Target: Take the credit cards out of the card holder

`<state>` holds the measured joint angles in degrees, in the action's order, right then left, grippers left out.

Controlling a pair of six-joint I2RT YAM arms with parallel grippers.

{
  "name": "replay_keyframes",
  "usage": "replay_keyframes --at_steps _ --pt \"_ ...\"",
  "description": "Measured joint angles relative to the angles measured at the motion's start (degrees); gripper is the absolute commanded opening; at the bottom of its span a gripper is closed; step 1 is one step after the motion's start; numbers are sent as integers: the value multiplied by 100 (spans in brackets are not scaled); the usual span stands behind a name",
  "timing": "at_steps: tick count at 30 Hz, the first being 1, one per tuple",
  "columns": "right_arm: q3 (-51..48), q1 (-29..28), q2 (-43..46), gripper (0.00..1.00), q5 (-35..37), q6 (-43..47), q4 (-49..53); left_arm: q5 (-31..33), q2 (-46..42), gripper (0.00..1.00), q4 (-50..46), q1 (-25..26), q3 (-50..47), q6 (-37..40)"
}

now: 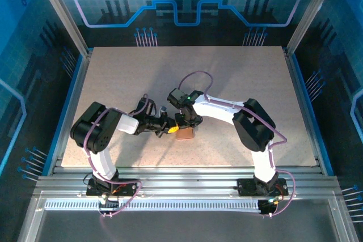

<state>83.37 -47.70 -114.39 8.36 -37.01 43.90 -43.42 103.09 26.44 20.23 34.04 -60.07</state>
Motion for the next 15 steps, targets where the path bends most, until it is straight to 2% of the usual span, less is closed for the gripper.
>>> replay_keyframes --at_steps 9,12,15 --pt "-13 4 125 2 -26 0 0 -39 -28 1 26 -105 -87 15" --pt "-57 11 245 2 -155 -4 -48 81 -254 5 -393 -118 -81 118" --pt "-157 11 426 2 -328 -42 -146 352 -684 10 -1281 -133 46 426"
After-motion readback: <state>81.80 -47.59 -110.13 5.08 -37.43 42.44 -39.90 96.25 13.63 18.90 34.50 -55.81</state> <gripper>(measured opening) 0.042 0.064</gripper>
